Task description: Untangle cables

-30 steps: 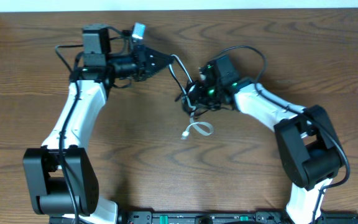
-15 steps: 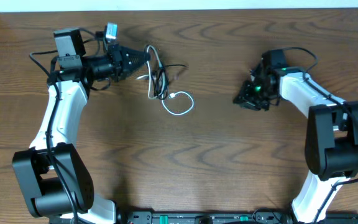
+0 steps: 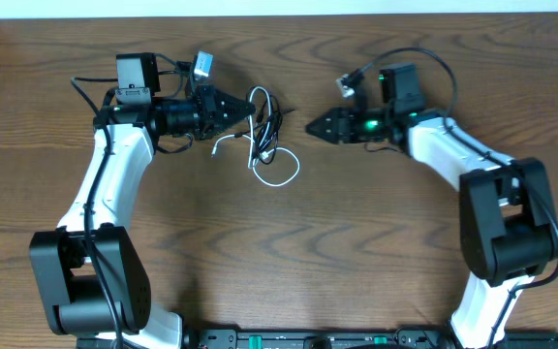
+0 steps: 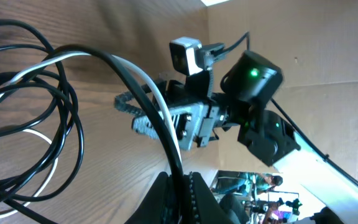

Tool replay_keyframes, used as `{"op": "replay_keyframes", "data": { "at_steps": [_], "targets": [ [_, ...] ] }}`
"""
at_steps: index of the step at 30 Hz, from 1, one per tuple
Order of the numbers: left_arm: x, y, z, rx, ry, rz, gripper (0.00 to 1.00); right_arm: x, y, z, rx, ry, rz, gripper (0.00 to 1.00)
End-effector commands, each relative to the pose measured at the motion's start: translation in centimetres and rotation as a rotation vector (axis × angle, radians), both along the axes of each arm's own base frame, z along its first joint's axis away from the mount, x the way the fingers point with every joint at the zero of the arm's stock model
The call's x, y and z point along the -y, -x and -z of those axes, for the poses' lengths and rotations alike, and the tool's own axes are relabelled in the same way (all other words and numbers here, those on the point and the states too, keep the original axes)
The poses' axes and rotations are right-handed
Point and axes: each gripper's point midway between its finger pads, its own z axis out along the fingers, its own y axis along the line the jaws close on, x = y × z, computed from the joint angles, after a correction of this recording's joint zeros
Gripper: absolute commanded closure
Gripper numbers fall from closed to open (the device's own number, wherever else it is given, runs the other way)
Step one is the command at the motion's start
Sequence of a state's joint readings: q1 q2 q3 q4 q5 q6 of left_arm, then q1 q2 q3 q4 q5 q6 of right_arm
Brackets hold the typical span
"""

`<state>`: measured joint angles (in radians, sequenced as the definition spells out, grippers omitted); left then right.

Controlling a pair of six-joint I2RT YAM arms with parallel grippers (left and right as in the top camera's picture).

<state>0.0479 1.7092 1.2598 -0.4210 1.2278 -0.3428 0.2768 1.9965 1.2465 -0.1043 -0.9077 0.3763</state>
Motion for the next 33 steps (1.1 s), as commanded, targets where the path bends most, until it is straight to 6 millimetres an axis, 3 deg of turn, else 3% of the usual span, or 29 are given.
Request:
{"op": "replay_keyframes", "data": {
  "at_steps": [1, 4, 8, 17, 21, 24, 27, 31, 33],
  "targets": [
    [0.1, 0.1, -1.2, 0.042, 0.010, 0.018, 0.93, -2.9, 0.6, 0.6, -0.112, 0.014, 0.069, 0.39],
    [0.1, 0.2, -1.1, 0.039, 0.010, 0.017, 0.93, -4.5, 0.7, 2.1, -0.136, 0.102, 0.164, 0.41],
    [0.1, 0.2, -1.1, 0.039, 0.010, 0.018, 0.93, -7.3, 1.3, 2.4, -0.079, 0.138, 0.178, 0.42],
    [0.1, 0.2, -1.1, 0.038, 0.011, 0.018, 0.93, -8.5, 1.4, 3.1, -0.008, 0.221, 0.245, 0.63],
    [0.1, 0.2, -1.1, 0.038, 0.011, 0.018, 0.92, -8.0, 1.3, 3.8, 0.002, 0.265, 0.270, 0.67],
    [0.1, 0.2, -1.1, 0.032, 0.011, 0.018, 0.92, -7.6, 1.7, 4.9, -0.026, 0.297, 0.264, 0.98],
    [0.1, 0.4, -1.0, 0.020, 0.011, 0.016, 0.92, -6.8, 2.1, 5.4, -0.025, 0.332, 0.238, 0.99],
    [-0.3, 0.1, -0.7, 0.033, -0.012, 0.003, 0.93, -5.4, 2.0, 3.2, -0.009, 0.295, 0.177, 0.99],
    [-0.7, -0.1, 0.1, 0.016, -0.051, -0.024, 0.93, -3.6, 1.9, 2.0, -0.004, 0.306, 0.167, 0.99]
  ]
}}
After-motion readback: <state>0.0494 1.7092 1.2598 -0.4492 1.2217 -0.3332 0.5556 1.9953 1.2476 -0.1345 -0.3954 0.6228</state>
